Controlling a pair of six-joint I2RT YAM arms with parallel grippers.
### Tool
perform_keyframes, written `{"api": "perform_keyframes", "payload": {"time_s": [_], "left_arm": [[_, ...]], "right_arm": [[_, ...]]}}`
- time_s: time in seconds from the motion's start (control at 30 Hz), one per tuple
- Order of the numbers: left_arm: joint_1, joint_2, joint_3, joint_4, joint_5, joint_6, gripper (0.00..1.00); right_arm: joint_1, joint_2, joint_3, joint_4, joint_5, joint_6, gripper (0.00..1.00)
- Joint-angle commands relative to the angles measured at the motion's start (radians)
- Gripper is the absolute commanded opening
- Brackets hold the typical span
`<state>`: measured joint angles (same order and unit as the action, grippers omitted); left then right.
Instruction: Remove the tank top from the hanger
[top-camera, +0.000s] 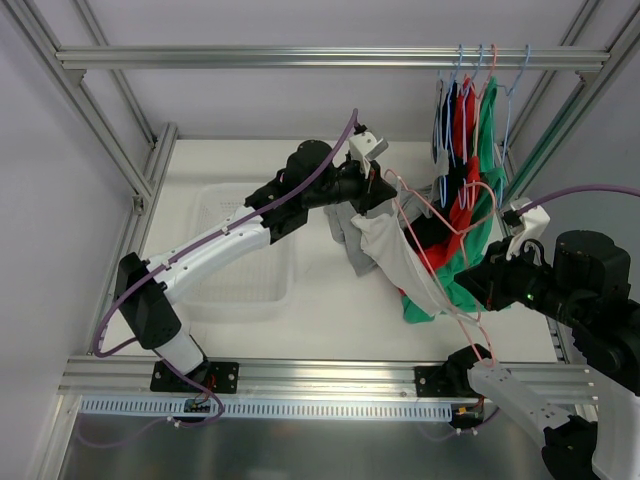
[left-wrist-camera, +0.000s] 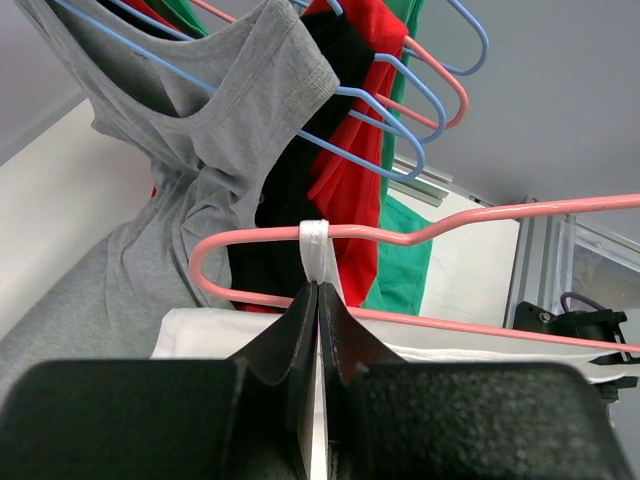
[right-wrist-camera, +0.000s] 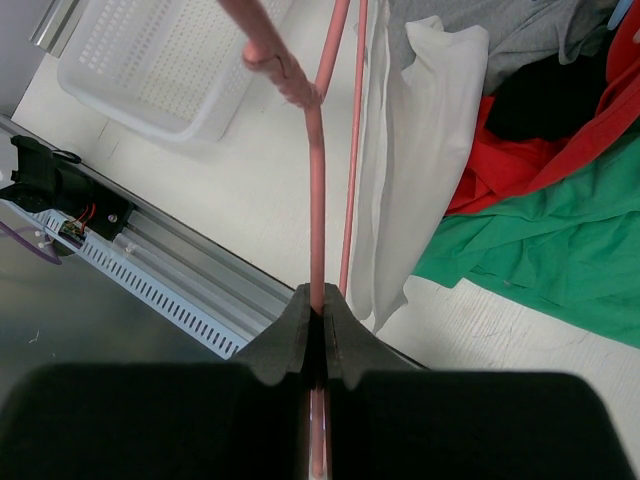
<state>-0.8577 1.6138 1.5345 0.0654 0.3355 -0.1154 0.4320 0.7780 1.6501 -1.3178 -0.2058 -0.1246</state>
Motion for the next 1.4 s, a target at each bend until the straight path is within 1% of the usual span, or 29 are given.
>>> {"api": "perform_keyframes", "payload": {"time_s": [0.0, 0.13, 0.23, 0.33, 0.37, 0.5, 0.6, 0.63, 0.7, 0.8, 0.87, 0.9, 0.93, 0.97, 1.0, 1.03, 1.07, 1.1, 1.13, 1.2, 1.23, 1.27, 1.3, 1.33, 1.37], "left_arm": [[-0.003, -0.014, 0.026, 0.031, 0.002, 0.016, 0.0], [-0.004, -0.02, 0.023, 0.039, -0.009, 0.01, 0.0], [-0.004, -0.037, 0.004, 0.05, -0.058, -0.001, 0.0], [-0.003, -0.058, -0.017, 0.085, -0.147, -0.024, 0.0], [-0.004, -0.067, -0.023, 0.102, -0.201, -0.032, 0.0], [-0.003, -0.089, -0.057, 0.145, -0.327, -0.07, 0.0], [-0.001, -0.1, -0.079, 0.163, -0.398, -0.099, 0.0], [0.002, -0.103, -0.085, 0.163, -0.442, -0.108, 0.0], [0.006, -0.103, -0.092, 0.16, -0.484, -0.141, 0.0], [0.042, -0.1, -0.099, 0.145, -0.48, -0.199, 0.0], [0.055, -0.118, -0.117, 0.145, -0.454, -0.211, 0.0], [0.055, -0.152, -0.154, 0.166, -0.425, -0.205, 0.0], [0.055, -0.173, -0.18, 0.191, -0.424, -0.198, 0.0], [0.055, -0.202, -0.21, 0.217, -0.367, -0.188, 0.0], [0.055, -0.231, -0.267, 0.24, -0.339, -0.173, 0.0], [0.055, -0.292, -0.289, 0.269, -0.288, -0.162, 0.0], [0.055, -0.325, -0.309, 0.274, -0.207, -0.152, 0.0], [0.052, -0.354, -0.341, 0.275, -0.164, -0.139, 0.0], [0.052, -0.414, -0.353, 0.277, -0.117, -0.132, 0.0], [0.045, -0.468, -0.399, 0.283, 0.0, -0.101, 0.0], [0.043, -0.514, -0.41, 0.283, 0.035, -0.092, 0.0], [0.043, -0.537, -0.424, 0.281, 0.06, -0.081, 0.0], [0.043, -0.552, -0.451, 0.277, 0.057, -0.076, 0.0], [0.043, -0.578, -0.464, 0.268, 0.04, -0.075, 0.0], [0.043, -0.586, -0.476, 0.255, 0.028, -0.073, 0.0]], "right_arm": [[0.004, 0.001, 0.031, 0.031, -0.015, -0.017, 0.0], [0.004, -0.002, 0.024, 0.029, -0.003, -0.021, 0.0], [0.004, -0.006, 0.002, 0.029, 0.014, -0.027, 0.0], [0.002, -0.02, -0.035, 0.031, 0.008, -0.026, 0.0], [0.004, -0.025, -0.05, 0.031, -0.007, -0.026, 0.0], [0.002, -0.051, -0.088, 0.026, -0.055, -0.036, 0.0], [0.004, -0.075, -0.113, 0.022, -0.057, -0.043, 0.0], [0.004, -0.082, -0.116, 0.02, -0.058, -0.046, 0.0], [0.004, -0.105, -0.118, 0.02, -0.07, -0.058, 0.0], [0.004, -0.146, -0.122, 0.049, -0.075, -0.057, 0.0], [0.004, -0.18, -0.136, 0.132, -0.105, -0.049, 0.0], [0.004, -0.216, -0.153, 0.211, -0.13, -0.032, 0.0], [0.002, -0.235, -0.164, 0.26, -0.13, -0.021, 0.0], [0.004, -0.253, -0.179, 0.323, -0.167, -0.009, 0.0], [0.004, -0.269, -0.196, 0.389, -0.185, 0.009, 0.0], [0.004, -0.29, -0.228, 0.543, -0.201, 0.047, 0.0], [0.002, -0.293, -0.242, 0.628, -0.248, 0.063, 0.0], [0.002, -0.289, -0.249, 0.71, -0.265, 0.081, 0.0], [0.002, -0.266, -0.254, 0.873, -0.279, 0.098, 0.0], [0.004, -0.221, -0.236, 1.023, -0.293, 0.134, 0.0], [0.004, -0.194, -0.224, 1.166, -0.288, 0.167, 0.0], [0.002, -0.13, -0.195, 1.239, -0.291, 0.205, 0.0], [0.004, -0.096, -0.184, 1.303, -0.288, 0.223, 0.0], [0.004, -0.065, -0.179, 1.459, -0.279, 0.239, 0.0], [0.004, -0.012, -0.184, 1.541, -0.25, 0.25, 0.0]]}}
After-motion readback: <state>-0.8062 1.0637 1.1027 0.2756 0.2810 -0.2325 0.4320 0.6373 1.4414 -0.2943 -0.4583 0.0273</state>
